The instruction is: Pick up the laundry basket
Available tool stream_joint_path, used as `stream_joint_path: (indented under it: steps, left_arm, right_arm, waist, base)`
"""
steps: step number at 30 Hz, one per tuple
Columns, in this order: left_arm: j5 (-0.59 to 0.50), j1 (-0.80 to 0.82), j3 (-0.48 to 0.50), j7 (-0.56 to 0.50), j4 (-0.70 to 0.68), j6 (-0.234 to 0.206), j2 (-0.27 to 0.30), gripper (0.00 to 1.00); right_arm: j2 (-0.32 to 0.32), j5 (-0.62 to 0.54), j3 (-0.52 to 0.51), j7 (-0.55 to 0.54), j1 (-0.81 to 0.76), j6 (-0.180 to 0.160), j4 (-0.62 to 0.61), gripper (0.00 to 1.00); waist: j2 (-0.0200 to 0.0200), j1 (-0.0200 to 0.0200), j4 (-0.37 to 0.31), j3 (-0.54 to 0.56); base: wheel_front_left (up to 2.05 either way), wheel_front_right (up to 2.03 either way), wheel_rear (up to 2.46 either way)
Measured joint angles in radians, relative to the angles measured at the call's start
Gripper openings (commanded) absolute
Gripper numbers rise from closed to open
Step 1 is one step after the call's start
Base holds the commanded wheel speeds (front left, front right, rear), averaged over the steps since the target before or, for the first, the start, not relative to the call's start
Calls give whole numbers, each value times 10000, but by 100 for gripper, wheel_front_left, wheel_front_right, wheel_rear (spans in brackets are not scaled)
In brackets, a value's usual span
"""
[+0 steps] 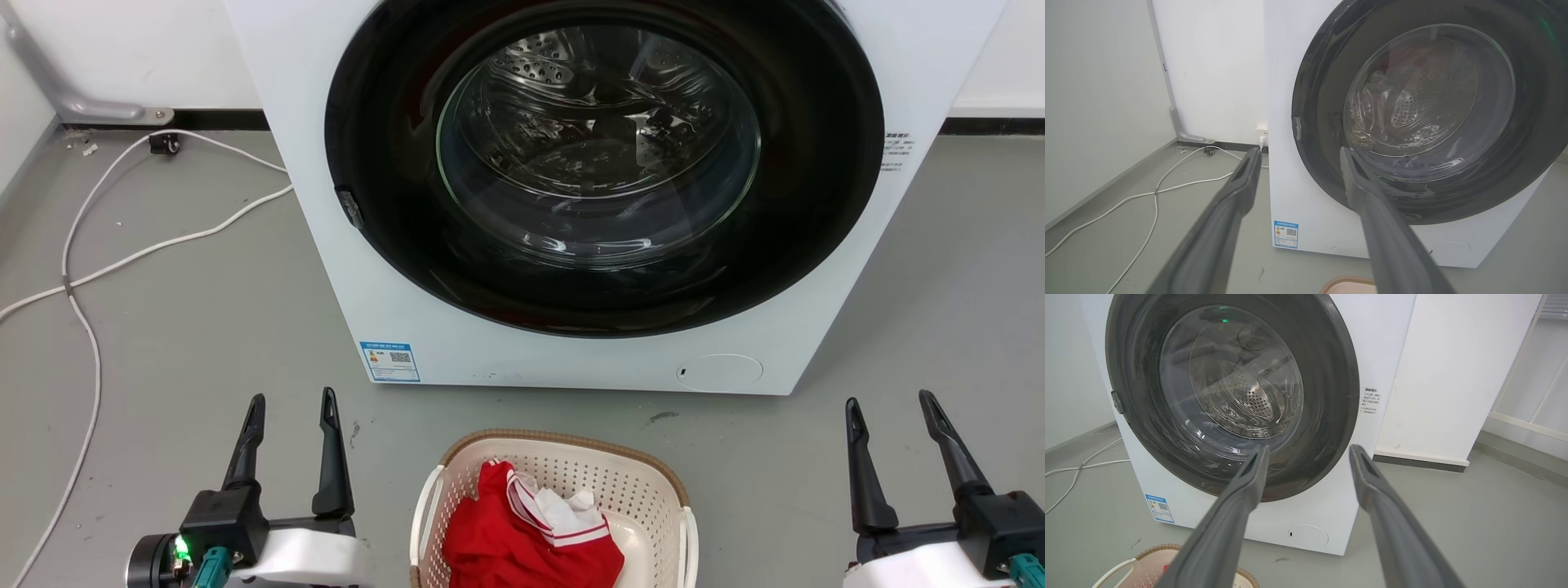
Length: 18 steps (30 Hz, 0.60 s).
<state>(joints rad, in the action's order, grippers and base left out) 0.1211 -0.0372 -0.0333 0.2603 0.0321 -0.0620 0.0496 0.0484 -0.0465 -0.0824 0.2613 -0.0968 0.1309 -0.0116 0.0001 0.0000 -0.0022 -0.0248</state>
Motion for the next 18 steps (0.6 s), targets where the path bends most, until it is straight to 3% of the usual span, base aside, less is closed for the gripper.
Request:
stream_joint_path:
  steps: [18]
  left_arm:
    - [46,-46,48,15,320,48,0,100]
  right_arm:
    - [0,121,-12,19,-33,0,144,100]
  waist:
    - [0,0,5,55]
  base:
    - [0,0,0]
